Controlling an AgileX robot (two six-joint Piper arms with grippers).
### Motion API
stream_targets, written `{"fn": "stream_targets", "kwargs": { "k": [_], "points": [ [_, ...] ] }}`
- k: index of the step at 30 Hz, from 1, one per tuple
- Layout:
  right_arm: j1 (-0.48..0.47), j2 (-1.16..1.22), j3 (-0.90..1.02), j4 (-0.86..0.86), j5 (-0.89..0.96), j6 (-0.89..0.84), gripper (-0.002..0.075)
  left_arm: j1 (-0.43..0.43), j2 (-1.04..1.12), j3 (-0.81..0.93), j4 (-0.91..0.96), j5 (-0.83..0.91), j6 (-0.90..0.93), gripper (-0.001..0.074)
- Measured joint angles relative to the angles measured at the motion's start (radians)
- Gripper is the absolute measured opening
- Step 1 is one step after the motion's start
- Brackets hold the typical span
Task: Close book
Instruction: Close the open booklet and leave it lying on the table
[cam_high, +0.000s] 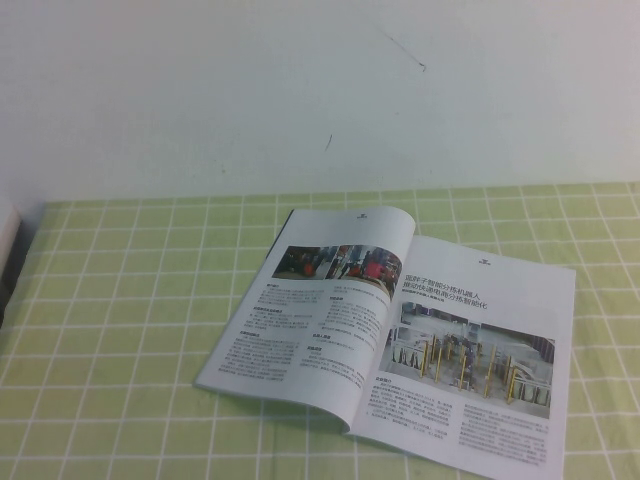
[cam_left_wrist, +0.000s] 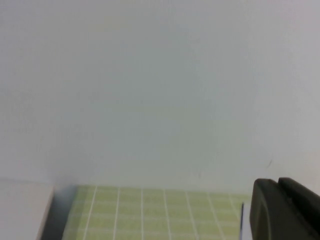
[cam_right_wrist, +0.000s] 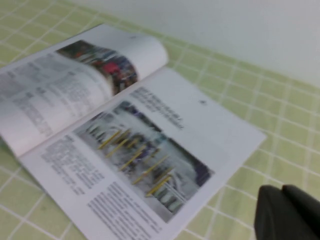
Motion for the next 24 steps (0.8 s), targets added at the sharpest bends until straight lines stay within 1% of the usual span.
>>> {"fn": "stream_targets", "kwargs": {
  "k": [3, 6, 9, 11, 16, 19, 24],
  "points": [
    [0.000, 0.144, -0.002, 0.192, -0.010, -0.235, -0.0003, 0.000, 0.123, -0.105, 0.005, 0.149, 0.076, -0.0004],
    [0.000, 0.277, -0.004, 0.361, -0.028, -0.415, -0.0003, 0.000, 0.235, -0.155, -0.013, 0.199, 0.136, -0.0004],
    [0.000, 0.411, -0.004, 0.473, -0.030, -0.527, -0.0003, 0.000, 0.351, -0.170, -0.156, 0.211, 0.168, -0.0004],
    [0.003, 0.521, -0.006, 0.544, -0.023, -0.583, -0.0003, 0.000, 0.421, -0.186, -0.282, 0.234, 0.234, -0.0004],
    [0.058, 0.766, -0.012, 0.628, -0.054, -0.649, -0.0003, 0.000, 0.638, -0.286, -0.617, 0.346, 0.538, -0.0004],
    [0.120, 0.881, -0.014, 0.642, -0.123, -0.673, -0.0003, 0.000, 0.785, -0.381, -0.706, 0.421, 0.660, -0.0004],
    [0.197, 1.024, -0.014, 0.652, -0.254, -0.704, -0.0003, 0.000, 0.984, -0.536, -0.743, 0.484, 0.716, -0.0004]
  ]
}}
